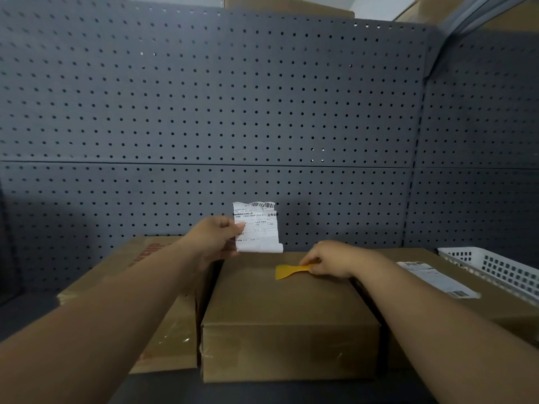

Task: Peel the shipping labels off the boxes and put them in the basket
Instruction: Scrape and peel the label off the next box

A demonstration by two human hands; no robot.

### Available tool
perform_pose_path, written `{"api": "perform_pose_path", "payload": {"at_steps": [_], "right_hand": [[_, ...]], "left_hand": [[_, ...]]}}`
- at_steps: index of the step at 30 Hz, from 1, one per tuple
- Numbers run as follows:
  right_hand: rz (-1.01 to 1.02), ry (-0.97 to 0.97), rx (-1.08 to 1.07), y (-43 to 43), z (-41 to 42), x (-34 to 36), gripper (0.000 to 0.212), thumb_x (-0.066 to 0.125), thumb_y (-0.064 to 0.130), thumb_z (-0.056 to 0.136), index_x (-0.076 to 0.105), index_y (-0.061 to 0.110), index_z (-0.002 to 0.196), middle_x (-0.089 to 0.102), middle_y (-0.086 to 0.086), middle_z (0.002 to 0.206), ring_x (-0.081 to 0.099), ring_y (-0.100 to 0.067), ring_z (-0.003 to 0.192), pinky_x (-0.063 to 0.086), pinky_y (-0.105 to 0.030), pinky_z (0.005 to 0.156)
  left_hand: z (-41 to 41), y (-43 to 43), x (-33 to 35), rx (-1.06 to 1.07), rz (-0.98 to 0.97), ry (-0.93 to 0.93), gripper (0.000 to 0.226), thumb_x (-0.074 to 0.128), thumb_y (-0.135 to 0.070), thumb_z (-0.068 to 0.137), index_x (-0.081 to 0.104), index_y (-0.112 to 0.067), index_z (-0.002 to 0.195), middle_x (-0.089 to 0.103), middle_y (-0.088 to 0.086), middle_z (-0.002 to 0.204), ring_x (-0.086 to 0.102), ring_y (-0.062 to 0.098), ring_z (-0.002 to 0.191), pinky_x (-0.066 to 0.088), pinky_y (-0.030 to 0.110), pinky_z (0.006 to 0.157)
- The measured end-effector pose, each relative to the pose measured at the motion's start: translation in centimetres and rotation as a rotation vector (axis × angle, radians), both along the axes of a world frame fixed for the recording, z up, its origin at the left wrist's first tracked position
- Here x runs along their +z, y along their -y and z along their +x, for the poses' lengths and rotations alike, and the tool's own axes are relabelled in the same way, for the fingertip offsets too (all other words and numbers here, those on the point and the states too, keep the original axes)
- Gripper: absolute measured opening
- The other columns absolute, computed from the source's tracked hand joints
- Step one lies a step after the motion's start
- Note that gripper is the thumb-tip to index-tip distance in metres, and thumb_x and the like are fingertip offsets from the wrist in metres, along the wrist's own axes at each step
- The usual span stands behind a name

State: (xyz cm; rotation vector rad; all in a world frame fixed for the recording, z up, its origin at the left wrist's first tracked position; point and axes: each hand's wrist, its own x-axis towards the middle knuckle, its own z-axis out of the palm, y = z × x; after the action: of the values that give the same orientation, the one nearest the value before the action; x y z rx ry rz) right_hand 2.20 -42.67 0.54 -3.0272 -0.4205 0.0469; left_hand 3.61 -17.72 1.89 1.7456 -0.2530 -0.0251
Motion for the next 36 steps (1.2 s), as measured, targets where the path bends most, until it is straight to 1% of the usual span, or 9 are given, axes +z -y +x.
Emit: {"api": "perform_pose_path", "payload": {"at_steps": [3, 5, 11, 15, 20, 25, 30, 33, 36], "right_hand": [[0.01, -0.006, -0.006, 0.4, -0.2, 0.2, 0.036, 0.05, 0.023, 0.092, 0.056, 0.027, 0.127, 0.056, 0.002, 0.126, 0.053, -0.017, 0.109, 0.04, -0.025, 0.089], [-0.002, -0.02, -0.038, 1.6, -0.6, 0.6, 0.035, 0.051, 0.023, 0.092, 0.057, 0.027, 0.126, 0.057, 0.003, 0.127, 0.053, -0.015, 0.109, 0.04, -0.025, 0.09], [-0.033, -0.053, -0.001, 0.9, -1.0, 0.8, 0.035, 0.052, 0.024, 0.092, 0.058, 0.028, 0.125, 0.058, 0.006, 0.124, 0.05, -0.009, 0.099, 0.038, -0.023, 0.085], [-0.046, -0.04, 0.036, 0.5, -1.6, 1.0, 0.035, 0.052, 0.024, 0.091, 0.058, 0.03, 0.125, 0.052, 0.011, 0.109, 0.047, -0.009, 0.097, 0.035, -0.023, 0.081], [-0.074, -0.068, -0.022, 3.6, -3.3, 1.1, 0.034, 0.052, 0.023, 0.092, 0.058, 0.03, 0.125, 0.055, 0.011, 0.11, 0.052, -0.011, 0.102, 0.039, -0.024, 0.085], [-0.062, -0.049, 0.039, 1.6, -3.6, 0.8, 0.036, 0.051, 0.022, 0.092, 0.055, 0.028, 0.128, 0.055, 0.008, 0.117, 0.048, -0.008, 0.098, 0.037, -0.022, 0.084], [-0.065, -0.066, 0.027, 2.8, -4.7, 1.1, 0.035, 0.052, 0.022, 0.092, 0.057, 0.03, 0.126, 0.057, 0.006, 0.121, 0.051, -0.011, 0.101, 0.042, -0.026, 0.089], [-0.082, -0.07, 0.0, 4.3, -5.5, 1.2, 0.034, 0.053, 0.022, 0.092, 0.058, 0.031, 0.124, 0.058, 0.008, 0.121, 0.053, -0.011, 0.105, 0.042, -0.025, 0.092], [-0.078, -0.052, 0.026, 3.2, -5.5, 1.0, 0.035, 0.052, 0.023, 0.092, 0.057, 0.031, 0.125, 0.053, 0.011, 0.108, 0.05, -0.01, 0.1, 0.039, -0.024, 0.086]], "left_hand": [[0.0, -0.2, -0.1, 0.012, 0.011, 0.009, 0.021, 0.055, -0.024, 0.093, 0.06, -0.013, 0.075, 0.072, 0.002, 0.089, 0.064, 0.011, 0.07, 0.052, 0.02, 0.055], [0.0, -0.4, -0.2, 0.023, 0.012, 0.018, 0.025, 0.056, -0.024, 0.092, 0.059, -0.015, 0.068, 0.072, 0.005, 0.092, 0.063, 0.013, 0.072, 0.052, 0.02, 0.056], [-0.1, -0.3, -0.4, 0.02, 0.004, 0.022, 0.02, 0.057, -0.024, 0.092, 0.063, -0.013, 0.076, 0.071, 0.005, 0.093, 0.063, 0.013, 0.072, 0.052, 0.019, 0.055], [-0.3, 0.1, -0.2, -0.001, -0.021, -0.006, 0.016, 0.056, -0.023, 0.092, 0.063, -0.011, 0.084, 0.072, 0.002, 0.092, 0.065, 0.01, 0.071, 0.052, 0.019, 0.057], [-0.8, 0.2, -0.2, -0.01, -0.021, -0.022, 0.016, 0.056, -0.024, 0.092, 0.064, -0.012, 0.084, 0.073, 0.002, 0.093, 0.064, 0.013, 0.075, 0.052, 0.019, 0.055], [-1.5, 0.8, -0.1, -0.026, -0.018, -0.028, 0.016, 0.056, -0.024, 0.092, 0.066, -0.012, 0.093, 0.073, 0.002, 0.096, 0.064, 0.013, 0.077, 0.053, 0.019, 0.055], [-2.4, 1.4, -0.1, -0.026, -0.018, -0.028, 0.021, 0.057, -0.023, 0.092, 0.063, -0.005, 0.102, 0.07, 0.009, 0.1, 0.064, 0.015, 0.074, 0.053, 0.018, 0.053], [-3.0, 1.6, -0.3, -0.019, -0.019, -0.022, 0.015, 0.056, -0.021, 0.092, 0.062, -0.007, 0.092, 0.069, 0.008, 0.092, 0.064, 0.013, 0.067, 0.053, 0.017, 0.051], [-3.3, 1.6, -0.3, -0.009, -0.025, -0.019, 0.014, 0.055, -0.02, 0.092, 0.062, -0.008, 0.09, 0.069, 0.006, 0.088, 0.064, 0.013, 0.066, 0.053, 0.017, 0.051]]}}
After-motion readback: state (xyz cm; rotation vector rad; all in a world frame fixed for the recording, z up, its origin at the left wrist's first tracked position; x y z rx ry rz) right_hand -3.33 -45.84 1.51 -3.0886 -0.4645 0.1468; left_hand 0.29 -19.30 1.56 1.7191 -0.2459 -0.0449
